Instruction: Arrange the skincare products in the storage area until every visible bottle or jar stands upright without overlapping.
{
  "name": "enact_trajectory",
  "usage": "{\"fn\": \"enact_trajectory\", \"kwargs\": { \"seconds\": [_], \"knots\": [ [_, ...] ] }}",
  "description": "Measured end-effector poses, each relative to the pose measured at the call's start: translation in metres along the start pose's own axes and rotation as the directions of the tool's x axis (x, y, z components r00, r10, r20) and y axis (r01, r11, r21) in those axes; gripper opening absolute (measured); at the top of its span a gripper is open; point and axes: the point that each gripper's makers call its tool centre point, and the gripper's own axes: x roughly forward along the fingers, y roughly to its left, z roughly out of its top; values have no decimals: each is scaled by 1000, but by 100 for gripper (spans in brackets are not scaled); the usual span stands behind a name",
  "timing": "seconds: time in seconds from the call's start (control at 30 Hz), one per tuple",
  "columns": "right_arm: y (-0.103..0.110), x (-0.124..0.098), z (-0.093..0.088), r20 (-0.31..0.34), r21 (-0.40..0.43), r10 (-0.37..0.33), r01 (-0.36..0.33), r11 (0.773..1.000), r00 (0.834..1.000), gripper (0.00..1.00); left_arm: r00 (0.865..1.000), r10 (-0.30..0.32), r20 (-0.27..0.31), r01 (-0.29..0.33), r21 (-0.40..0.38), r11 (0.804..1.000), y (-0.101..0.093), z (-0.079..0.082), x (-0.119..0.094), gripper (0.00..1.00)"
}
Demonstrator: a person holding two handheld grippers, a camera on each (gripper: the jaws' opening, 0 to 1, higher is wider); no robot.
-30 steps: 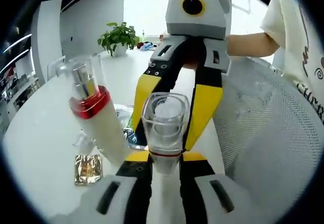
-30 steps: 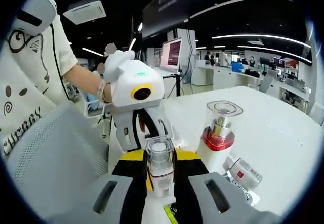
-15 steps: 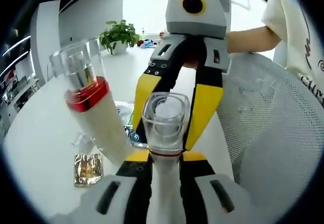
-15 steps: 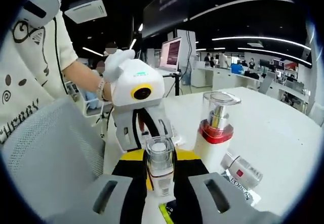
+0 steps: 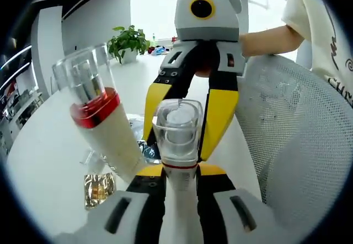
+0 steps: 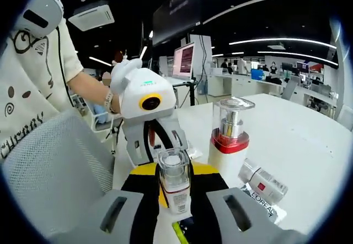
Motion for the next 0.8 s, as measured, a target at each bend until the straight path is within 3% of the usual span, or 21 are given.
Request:
{"fn": "enact_trajectory", "kwargs": {
  "seconds": [0.33,0.57,0.8],
  "knots": [
    [-2,-1,-1,-24,-5,-16,16,1000,1000,24,999,26,-32,-25,7,1000,1,-5,3,22],
    [-2,-6,-12,-63,-4,-12,12,1000,998,28,998,51,-27,-52,-16,999,1,-5,-1,25],
    [-8,-21,-28,-121,-8,-8,7,1000,993,28,995,77,-61,-79,-25,997,8,-21,-15,24]
  ]
}}
